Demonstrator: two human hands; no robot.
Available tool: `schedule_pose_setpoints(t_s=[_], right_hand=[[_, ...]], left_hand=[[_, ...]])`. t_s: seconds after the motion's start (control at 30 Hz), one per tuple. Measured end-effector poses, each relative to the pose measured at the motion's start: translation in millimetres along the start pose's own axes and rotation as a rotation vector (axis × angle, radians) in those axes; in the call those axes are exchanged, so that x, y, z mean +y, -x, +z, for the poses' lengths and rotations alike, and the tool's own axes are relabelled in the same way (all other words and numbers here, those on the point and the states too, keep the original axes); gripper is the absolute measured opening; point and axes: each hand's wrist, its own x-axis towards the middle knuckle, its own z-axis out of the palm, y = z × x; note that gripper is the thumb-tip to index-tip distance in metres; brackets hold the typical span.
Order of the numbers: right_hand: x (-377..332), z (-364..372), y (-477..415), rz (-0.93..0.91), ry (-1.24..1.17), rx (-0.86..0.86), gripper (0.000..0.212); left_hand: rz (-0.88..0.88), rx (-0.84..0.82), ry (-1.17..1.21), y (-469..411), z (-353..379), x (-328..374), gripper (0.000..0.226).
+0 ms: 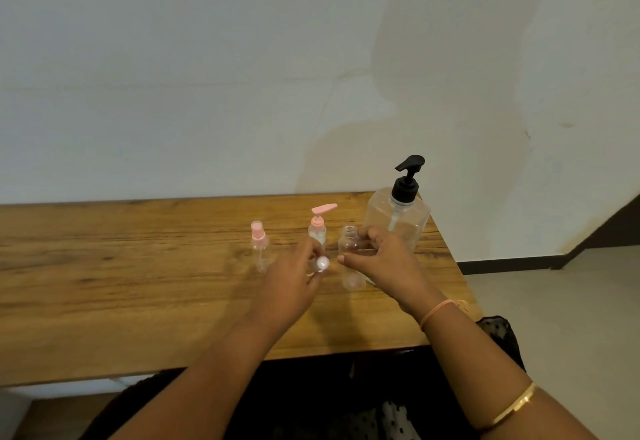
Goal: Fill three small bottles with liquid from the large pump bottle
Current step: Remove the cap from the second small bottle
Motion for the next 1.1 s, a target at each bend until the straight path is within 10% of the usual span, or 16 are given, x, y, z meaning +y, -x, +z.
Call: schedule_pose_setpoints(t_s=[0.27,1.1], right_hand=[[2,-2,1,-0.018,0.000,0.005,0.027],[3,-3,2,-0.054,-0.027,-0.005,0.028]], left_hand=[[0.180,-0.404,-0.302,12,42,-25,0.025],[-0.020,-0.224,-0.145,8,21,-24,0.050]])
